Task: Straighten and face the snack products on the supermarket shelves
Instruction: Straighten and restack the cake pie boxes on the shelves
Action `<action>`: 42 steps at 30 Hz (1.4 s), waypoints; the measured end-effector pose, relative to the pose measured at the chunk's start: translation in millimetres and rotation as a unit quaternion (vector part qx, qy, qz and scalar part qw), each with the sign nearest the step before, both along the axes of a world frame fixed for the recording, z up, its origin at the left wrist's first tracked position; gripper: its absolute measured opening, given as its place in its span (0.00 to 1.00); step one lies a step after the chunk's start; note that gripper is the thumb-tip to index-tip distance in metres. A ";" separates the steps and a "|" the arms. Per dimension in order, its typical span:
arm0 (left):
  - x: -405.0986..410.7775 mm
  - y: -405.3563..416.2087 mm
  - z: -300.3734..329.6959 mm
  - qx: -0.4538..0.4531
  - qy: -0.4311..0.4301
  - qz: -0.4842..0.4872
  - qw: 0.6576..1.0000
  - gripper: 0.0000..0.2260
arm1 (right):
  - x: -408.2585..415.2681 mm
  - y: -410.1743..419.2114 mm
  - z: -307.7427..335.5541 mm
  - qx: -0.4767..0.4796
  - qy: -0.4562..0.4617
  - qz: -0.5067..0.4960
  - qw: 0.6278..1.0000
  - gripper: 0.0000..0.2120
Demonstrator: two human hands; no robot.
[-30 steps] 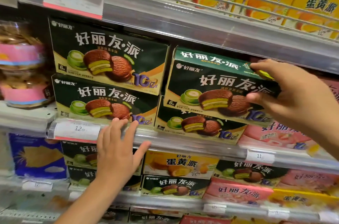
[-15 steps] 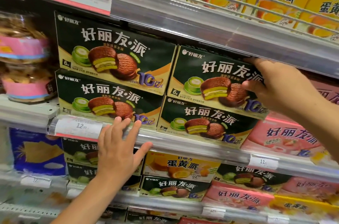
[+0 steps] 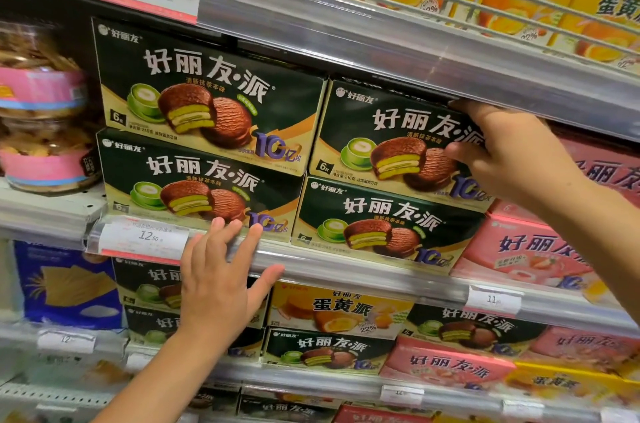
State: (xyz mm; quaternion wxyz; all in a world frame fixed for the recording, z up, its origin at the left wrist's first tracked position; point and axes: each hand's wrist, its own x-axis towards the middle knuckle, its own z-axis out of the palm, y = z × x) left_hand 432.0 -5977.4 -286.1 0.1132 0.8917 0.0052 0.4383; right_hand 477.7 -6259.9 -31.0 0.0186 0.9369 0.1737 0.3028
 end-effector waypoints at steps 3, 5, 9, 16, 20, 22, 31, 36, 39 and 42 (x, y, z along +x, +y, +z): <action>0.1 -0.6 -0.3 0.000 0.005 0.003 1.000 0.30 | 1.4 -1.6 -0.6 -0.002 -0.004 0.003 1.000 0.26; -0.7 -0.4 -0.5 0.003 0.004 0.002 1.000 0.30 | 4.6 -3.3 -2.1 -0.006 -0.004 0.002 1.000 0.27; -2.7 -0.8 -2.5 0.014 0.003 -0.002 1.000 0.29 | 7.9 -2.6 -9.3 0.005 0.000 -0.020 1.000 0.29; -7.2 1.2 -4.1 0.030 0.027 -0.013 0.999 0.29 | -31.3 2.4 -102.2 0.041 -0.103 0.186 0.976 0.27; -19.0 -4.9 -7.7 0.021 0.048 -0.034 0.998 0.28 | -50.8 11.1 -185.6 0.065 0.015 0.175 0.982 0.30; -30.9 -10.4 -20.7 0.012 0.068 -0.057 0.996 0.27 | -52.2 11.6 -215.5 0.070 0.046 0.148 0.985 0.32; -46.1 -43.5 -63.0 0.148 0.199 -0.228 0.942 0.25 | -40.0 21.7 -258.5 0.095 0.006 0.095 0.991 0.42; -11.2 -51.5 -30.7 0.187 0.234 -0.146 0.943 0.26 | -38.3 24.6 -259.1 0.112 0.009 0.086 0.990 0.43; -1.7 -52.2 -20.6 0.172 0.297 -0.082 0.936 0.18 | -37.6 24.5 -259.0 0.115 0.015 0.088 0.989 0.43; 3.5 -51.7 -23.4 0.165 0.294 -0.062 0.939 0.17 | -36.9 22.9 -259.4 0.112 0.026 0.084 0.990 0.43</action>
